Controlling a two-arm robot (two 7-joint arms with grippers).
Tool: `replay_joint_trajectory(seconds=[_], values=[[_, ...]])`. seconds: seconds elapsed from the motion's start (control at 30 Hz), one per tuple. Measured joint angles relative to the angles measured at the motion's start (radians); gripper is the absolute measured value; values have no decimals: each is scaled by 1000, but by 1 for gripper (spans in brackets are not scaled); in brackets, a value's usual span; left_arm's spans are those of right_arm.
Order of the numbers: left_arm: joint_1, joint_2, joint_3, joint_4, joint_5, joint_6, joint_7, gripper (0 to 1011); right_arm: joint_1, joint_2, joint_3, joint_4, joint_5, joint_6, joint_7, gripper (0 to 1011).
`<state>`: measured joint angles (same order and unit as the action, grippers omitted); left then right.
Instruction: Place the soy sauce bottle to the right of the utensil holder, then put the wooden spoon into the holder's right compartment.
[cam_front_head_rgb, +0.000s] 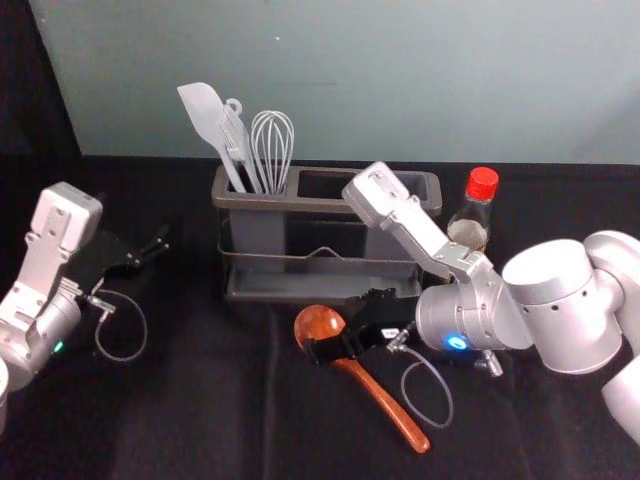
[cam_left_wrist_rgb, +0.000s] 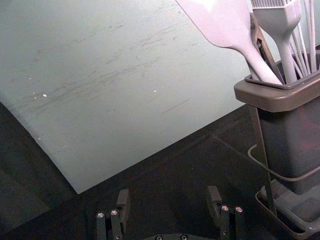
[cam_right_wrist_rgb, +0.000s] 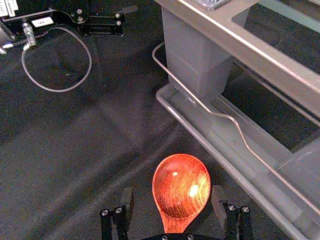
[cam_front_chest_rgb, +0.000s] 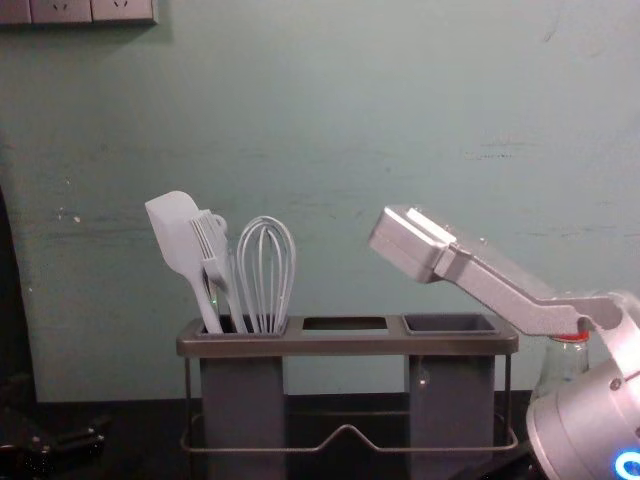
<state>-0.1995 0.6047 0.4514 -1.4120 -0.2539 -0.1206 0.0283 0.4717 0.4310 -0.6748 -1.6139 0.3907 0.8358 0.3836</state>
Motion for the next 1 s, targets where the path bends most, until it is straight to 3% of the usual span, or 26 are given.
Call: replay_joint_trajectory(seconds=[1.0], values=[[0,0,0,0,0,0,0,1005,4,-64,-12,89,-93,-1,21,1000]])
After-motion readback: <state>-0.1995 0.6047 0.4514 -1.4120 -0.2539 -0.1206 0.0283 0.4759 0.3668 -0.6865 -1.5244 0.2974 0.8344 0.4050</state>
